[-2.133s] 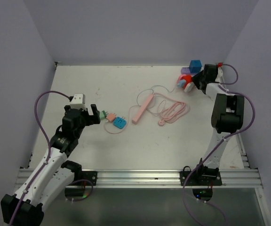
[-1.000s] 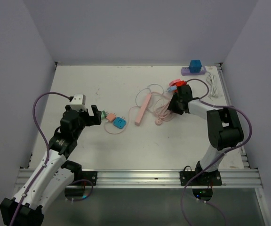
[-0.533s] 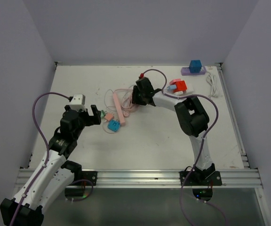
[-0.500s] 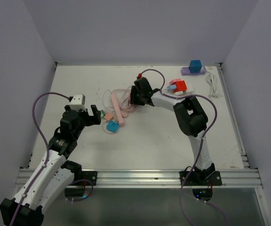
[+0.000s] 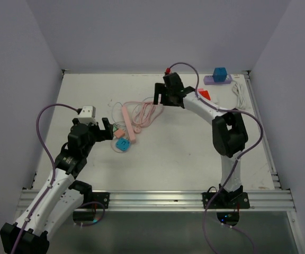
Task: Pull the plug off the socket
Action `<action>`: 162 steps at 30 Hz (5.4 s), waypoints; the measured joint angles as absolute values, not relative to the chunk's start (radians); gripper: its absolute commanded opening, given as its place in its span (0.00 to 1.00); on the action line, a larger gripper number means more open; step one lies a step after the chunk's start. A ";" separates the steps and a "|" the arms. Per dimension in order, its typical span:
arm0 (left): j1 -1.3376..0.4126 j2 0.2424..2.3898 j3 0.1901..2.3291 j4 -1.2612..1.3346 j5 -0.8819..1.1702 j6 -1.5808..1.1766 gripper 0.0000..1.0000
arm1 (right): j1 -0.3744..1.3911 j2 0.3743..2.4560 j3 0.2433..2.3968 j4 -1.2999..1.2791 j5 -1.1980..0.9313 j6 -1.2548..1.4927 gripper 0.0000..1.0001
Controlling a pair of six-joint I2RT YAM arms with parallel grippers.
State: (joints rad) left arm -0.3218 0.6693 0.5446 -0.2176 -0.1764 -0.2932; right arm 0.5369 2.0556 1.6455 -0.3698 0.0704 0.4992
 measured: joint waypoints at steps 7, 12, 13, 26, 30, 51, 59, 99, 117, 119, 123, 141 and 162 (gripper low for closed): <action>-0.322 0.670 0.544 -0.218 -0.177 -0.292 1.00 | 0.324 1.980 1.686 -0.408 0.230 0.477 0.93; -0.322 0.672 0.543 -0.217 -0.177 -0.292 1.00 | 0.221 1.998 1.712 -0.422 0.318 0.498 0.94; -0.322 0.674 0.543 -0.217 -0.177 -0.292 1.00 | 0.206 2.009 1.724 -0.425 0.325 0.504 0.94; -0.322 0.711 0.542 -0.217 -0.179 -0.284 1.00 | 0.101 2.182 1.806 -0.423 0.250 0.513 0.84; -0.322 0.711 0.542 -0.217 -0.180 -0.281 0.99 | 0.104 2.178 1.771 -0.385 0.188 0.512 0.78; -0.322 0.683 0.542 -0.205 -0.117 -0.276 1.00 | 0.461 1.734 1.199 -0.373 0.166 0.710 0.77; -0.322 0.680 0.542 -0.194 -0.038 -0.276 1.00 | 0.522 1.587 1.139 -0.443 0.165 0.702 0.83; -0.330 0.749 0.525 -0.159 0.092 -0.269 0.99 | 0.643 1.604 1.066 -0.494 0.222 0.585 0.64; -0.440 0.736 0.528 -0.151 0.127 -0.295 1.00 | 0.643 1.526 1.067 -0.516 0.168 0.587 0.00; -0.503 0.746 0.535 -0.144 0.115 -0.298 1.00 | 0.643 1.501 1.068 -0.516 0.154 0.590 0.00; -0.609 0.799 0.556 -0.111 0.098 -0.304 1.00 | 0.643 1.467 1.068 -0.516 0.109 0.592 0.00; -0.757 1.142 0.776 -0.017 0.075 -0.162 0.98 | 0.643 1.396 1.081 -0.571 -0.017 0.382 0.00; -0.805 1.261 0.830 0.007 0.171 0.195 0.71 | 0.643 1.435 1.320 -0.811 -0.133 0.286 0.00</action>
